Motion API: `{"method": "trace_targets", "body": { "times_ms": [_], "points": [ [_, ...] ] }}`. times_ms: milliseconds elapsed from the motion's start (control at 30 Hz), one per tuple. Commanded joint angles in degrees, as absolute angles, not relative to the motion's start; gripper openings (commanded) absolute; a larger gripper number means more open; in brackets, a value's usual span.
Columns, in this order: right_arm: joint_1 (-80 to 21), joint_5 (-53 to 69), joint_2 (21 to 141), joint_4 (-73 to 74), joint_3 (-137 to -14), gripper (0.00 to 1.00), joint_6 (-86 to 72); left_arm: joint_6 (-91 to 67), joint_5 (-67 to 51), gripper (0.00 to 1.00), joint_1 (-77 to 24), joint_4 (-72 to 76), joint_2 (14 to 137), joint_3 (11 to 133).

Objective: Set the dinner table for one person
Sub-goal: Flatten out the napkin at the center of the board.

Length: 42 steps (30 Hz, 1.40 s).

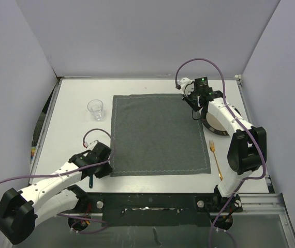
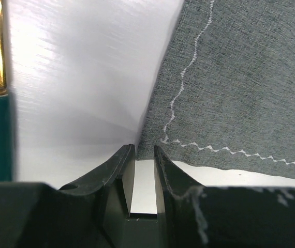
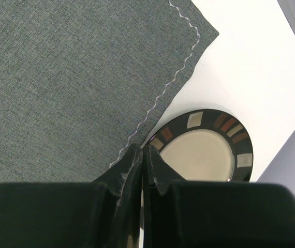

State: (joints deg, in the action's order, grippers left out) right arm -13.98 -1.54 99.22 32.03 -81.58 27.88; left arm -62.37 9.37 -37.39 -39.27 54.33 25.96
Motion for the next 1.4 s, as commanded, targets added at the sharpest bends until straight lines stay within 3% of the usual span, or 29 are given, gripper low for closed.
{"method": "trace_targets", "body": {
  "times_ms": [0,367,633,1367],
  "points": [
    [-14.41,-1.89,98.34,30.4,-81.87,0.0,27.76,-62.82,11.13,0.21,-37.21,-40.95,53.14,26.53],
    [-14.49,-1.73,99.22,30.1,-81.33,0.0,27.88,-57.44,12.49,0.09,-38.86,-33.88,52.74,32.7],
    [-14.5,-1.91,99.41,30.32,-81.47,0.0,27.99,-58.88,6.32,0.03,-39.1,-21.84,61.52,27.81],
    [-14.51,-2.24,99.16,30.15,-80.39,0.0,28.64,-60.94,5.57,0.05,-36.85,-30.06,64.65,26.82]
  ]
}}
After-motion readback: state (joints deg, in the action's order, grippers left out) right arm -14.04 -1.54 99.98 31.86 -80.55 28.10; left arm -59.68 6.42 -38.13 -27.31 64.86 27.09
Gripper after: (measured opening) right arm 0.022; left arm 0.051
